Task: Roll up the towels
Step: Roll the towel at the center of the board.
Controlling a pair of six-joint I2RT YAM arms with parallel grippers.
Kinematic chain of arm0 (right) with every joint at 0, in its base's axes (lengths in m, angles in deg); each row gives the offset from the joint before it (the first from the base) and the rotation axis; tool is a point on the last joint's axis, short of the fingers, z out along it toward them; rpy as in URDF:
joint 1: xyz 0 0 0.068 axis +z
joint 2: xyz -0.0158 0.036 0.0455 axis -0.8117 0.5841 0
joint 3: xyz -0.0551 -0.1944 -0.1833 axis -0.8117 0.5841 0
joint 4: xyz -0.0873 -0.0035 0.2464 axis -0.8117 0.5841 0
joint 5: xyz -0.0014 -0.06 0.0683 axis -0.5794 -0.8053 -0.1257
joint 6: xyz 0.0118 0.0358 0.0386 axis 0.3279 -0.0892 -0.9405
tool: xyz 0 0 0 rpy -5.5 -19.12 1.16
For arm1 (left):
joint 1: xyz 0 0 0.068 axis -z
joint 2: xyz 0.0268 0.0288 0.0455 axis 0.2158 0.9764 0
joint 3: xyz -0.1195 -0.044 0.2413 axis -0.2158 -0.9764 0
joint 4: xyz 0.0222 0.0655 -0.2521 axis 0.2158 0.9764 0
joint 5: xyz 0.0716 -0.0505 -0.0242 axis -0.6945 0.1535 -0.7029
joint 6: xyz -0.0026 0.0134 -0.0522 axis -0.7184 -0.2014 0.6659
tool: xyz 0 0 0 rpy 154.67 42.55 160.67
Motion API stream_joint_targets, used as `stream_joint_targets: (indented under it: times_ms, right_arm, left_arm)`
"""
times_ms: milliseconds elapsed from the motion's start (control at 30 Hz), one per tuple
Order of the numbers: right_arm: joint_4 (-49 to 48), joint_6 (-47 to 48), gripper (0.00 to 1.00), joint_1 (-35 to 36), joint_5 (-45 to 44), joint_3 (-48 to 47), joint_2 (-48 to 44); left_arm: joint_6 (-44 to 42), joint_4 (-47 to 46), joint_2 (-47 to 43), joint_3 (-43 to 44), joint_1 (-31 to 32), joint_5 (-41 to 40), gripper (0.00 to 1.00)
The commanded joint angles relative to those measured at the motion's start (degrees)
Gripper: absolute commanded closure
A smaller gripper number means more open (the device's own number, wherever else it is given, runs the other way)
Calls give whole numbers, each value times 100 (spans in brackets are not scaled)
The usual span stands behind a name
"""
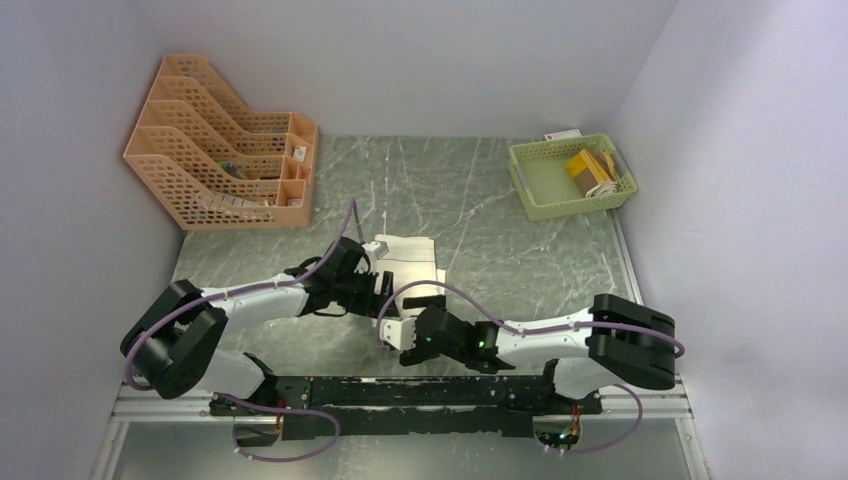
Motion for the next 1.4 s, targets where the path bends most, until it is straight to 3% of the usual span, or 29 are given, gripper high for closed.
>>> stream_joint_targets:
  times_ms: [0,133,200,467,667,733,933,1133,1367]
  right_arm:
    - [-442,158,13,22,21,19,336]
    - [-659,75,16,11,118,56,518]
    - [-532,31,23,5,236,-33,702]
    - [321,-55,62,-246,876,-577,1216]
    - [850,-77,93,-538,1581,-795,1034]
    - [959,-98,100,-674,1896,-830,875]
    - [1370,-265,100,-1469,3841,-1136,398]
    - [2060,-732,100,-2553,5715,-1943,925]
    - [2978,-954,100,-3237,7473,-3052,2137]
  left_arm:
    - [31,90,72,-165,-99,248,16]
    - [-52,167,25,-162,-182,291,17]
    - [-95,208,-19,-161,-233,313,17]
    - [-145,151,31,-160,-429,481,17]
    - [-236,342,-203,24,-737,556,17]
    - [-270,484,-411,149,-1036,654,17]
    - [-590,1113,-1070,726,-2097,959,16]
    - [-1474,1404,-1623,1013,-2160,839,18]
    - [-2481,1276,-2451,602,-2125,1451,16]
